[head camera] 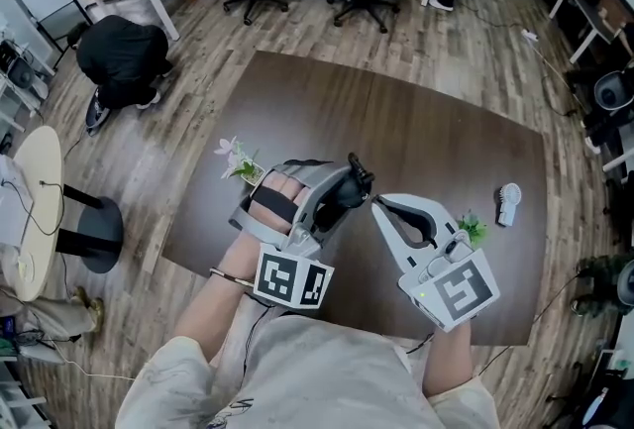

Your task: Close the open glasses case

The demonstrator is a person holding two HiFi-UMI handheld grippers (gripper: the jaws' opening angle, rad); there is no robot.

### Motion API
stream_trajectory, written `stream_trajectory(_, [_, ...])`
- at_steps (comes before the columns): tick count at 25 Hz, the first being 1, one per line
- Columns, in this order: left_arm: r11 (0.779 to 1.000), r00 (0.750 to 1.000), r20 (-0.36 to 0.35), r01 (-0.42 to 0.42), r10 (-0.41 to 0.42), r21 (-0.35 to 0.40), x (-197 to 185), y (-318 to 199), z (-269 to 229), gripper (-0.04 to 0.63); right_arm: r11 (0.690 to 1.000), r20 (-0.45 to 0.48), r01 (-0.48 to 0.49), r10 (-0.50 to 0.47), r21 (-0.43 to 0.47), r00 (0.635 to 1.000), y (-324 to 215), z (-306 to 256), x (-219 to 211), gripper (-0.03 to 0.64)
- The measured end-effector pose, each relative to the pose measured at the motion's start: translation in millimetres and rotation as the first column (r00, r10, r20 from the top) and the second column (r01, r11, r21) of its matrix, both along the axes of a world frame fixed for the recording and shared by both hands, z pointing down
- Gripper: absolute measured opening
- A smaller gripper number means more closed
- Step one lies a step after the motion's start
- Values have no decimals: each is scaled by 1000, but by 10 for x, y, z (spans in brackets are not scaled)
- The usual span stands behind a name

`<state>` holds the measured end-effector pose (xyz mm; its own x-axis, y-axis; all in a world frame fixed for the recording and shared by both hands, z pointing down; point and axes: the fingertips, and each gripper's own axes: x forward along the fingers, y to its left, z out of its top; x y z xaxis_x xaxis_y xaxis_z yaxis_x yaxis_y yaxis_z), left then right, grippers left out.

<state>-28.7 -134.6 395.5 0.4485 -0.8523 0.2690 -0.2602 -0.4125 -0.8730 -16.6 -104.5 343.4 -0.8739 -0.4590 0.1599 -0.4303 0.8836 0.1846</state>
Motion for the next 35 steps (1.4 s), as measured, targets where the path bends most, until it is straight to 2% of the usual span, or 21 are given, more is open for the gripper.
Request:
stream_trajectory(1, [1000, 1000, 19, -3, 3, 3, 13, -5, 15, 264, 1000, 13, 9, -9, 4, 1000, 13, -29, -22, 2])
stream_trajectory(3, [1000, 998, 56, -19, 19, 13, 53, -2, 34, 264, 999, 12, 28, -29, 18, 1000, 16, -49, -65, 53])
stream_trajectory(8, [997, 983, 174, -59, 51, 43, 80, 12, 104, 264, 999, -87, 39, -39, 4, 995, 0, 125, -58, 66])
stream_trajectory(10, [996, 969, 241, -68, 52, 57, 58, 5, 155, 264, 999, -120, 31, -32, -11, 992, 3, 207, -75, 58])
stream_trajectory(14, [992, 923, 381, -93, 54, 83, 19, -36, 239, 264, 996, -107, 30, -39, -89, 993, -12, 312, -92, 64])
stream_trajectory(17, [991, 894, 442, -112, 70, 69, 10, -35, 305, 264, 993, -115, 36, -49, -112, 992, -30, 397, -70, 56])
stream_trajectory(19, [992, 900, 427, -117, 87, 44, 0, -12, 342, 264, 989, -97, 59, -72, -132, 993, -8, 409, -79, 31])
stream_trajectory(23, [994, 947, 305, -108, 97, 19, 35, 24, 263, 264, 982, 1, 81, -82, -169, 997, 12, 312, -45, 26])
stream_trajectory(25, [995, 954, 283, -103, 99, -1, 44, 30, 251, 264, 979, 61, 81, -71, -188, 996, -2, 265, 6, 5])
stream_trajectory(30, [994, 964, 242, -105, 106, -17, 51, 18, 212, 264, 972, 154, 83, -49, -220, 987, -35, 225, 80, 3])
stream_trajectory(32, [994, 975, 193, -107, 111, -33, 59, 21, 180, 264, 965, 220, 93, -38, -244, 975, -37, 183, 110, 3])
stream_trajectory(35, [990, 990, 54, -123, 127, -69, 60, 61, 81, 262, 940, 387, 134, -2, -314, 922, -55, 98, 174, 1])
